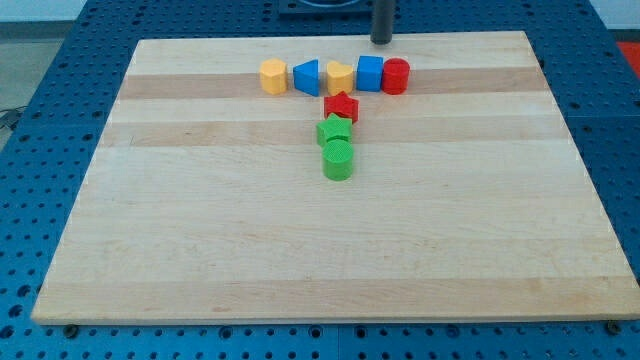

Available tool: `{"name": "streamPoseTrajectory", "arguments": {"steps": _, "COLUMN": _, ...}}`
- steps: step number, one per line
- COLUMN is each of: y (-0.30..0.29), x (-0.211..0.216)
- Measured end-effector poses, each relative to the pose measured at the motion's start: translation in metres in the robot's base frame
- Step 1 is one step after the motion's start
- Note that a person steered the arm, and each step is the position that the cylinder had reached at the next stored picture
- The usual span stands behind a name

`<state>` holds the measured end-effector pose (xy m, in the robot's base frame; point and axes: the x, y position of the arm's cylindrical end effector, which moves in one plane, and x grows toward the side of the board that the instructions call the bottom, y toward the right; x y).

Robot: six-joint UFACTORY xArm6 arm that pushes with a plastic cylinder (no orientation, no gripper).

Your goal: Place the blue triangle left to the green star

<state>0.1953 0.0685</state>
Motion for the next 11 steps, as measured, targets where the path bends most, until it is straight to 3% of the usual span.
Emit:
{"name": "streamPoseTrajectory", "arguments": {"steps": 5, "y": -0.092, "x": 0.038}}
{"name": "streamPoseTrajectory", "arguments": {"steps": 7, "y": -0.098, "x": 0.118}}
{"name": "streamPoseTrajectory", "arguments": {"steps": 8, "y": -0.098, "x": 0.123}}
{"name": "streamPoseTrajectory", "arguments": {"steps": 9, "y": -0.099, "x": 0.165}}
{"name": "streamPoseTrajectory", "arguments": {"steps": 10, "y": -0.099, "x": 0.162}}
{"name": "streamPoseTrajectory", "arguments": {"steps": 11, "y": -0.107, "x": 0.104}}
